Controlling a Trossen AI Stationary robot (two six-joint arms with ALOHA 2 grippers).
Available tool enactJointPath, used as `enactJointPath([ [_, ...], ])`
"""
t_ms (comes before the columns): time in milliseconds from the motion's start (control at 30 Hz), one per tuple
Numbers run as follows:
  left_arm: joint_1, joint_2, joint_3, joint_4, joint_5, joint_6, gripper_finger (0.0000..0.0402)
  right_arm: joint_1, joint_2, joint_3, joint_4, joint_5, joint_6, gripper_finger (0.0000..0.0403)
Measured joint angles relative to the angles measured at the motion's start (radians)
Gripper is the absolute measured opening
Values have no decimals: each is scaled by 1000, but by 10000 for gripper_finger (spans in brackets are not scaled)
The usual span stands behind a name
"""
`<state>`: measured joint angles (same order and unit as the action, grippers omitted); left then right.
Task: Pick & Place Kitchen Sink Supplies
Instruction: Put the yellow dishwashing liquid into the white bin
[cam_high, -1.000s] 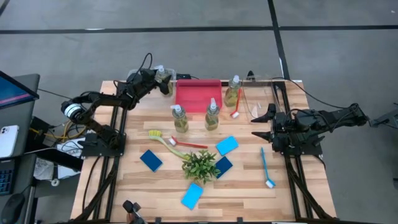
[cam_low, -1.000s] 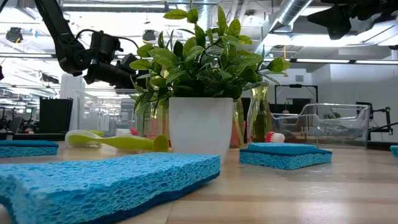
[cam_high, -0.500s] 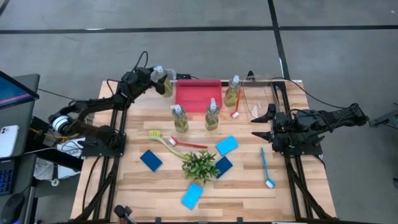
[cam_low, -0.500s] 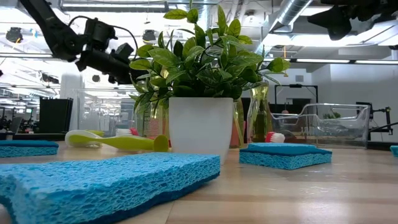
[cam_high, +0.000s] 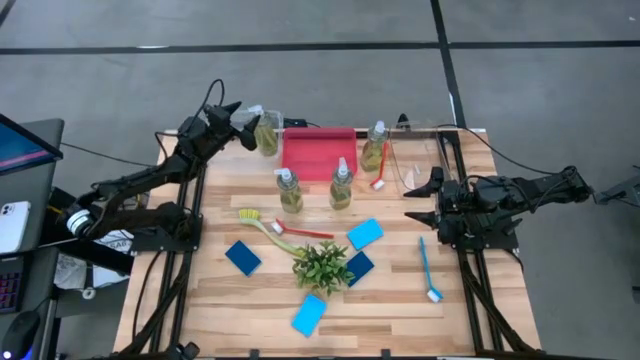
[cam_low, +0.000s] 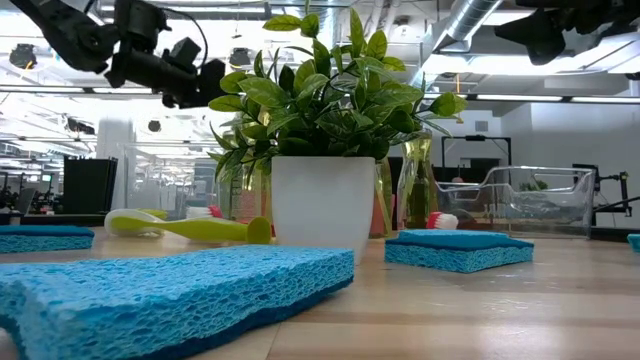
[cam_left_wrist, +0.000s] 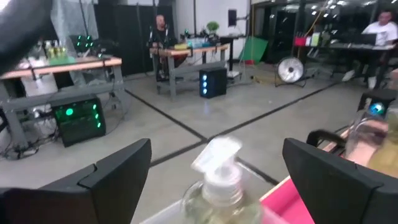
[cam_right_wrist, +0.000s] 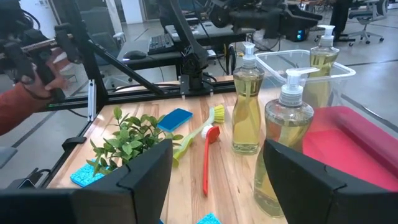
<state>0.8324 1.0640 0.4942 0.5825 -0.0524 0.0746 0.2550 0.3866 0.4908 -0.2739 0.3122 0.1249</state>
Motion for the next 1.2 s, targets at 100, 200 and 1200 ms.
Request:
enactJointPath([
  [100, -29, -27, 0, -11, 1, 0, 366, 0, 0, 0, -5, 0, 0, 245],
  [200, -61, -51, -1, -29, 39, 0, 365, 0, 0, 0, -8, 0, 0, 245],
  [1200, -530, -250, -1, -295, 224, 43, 360, 0, 0, 0, -9, -1, 58, 245],
])
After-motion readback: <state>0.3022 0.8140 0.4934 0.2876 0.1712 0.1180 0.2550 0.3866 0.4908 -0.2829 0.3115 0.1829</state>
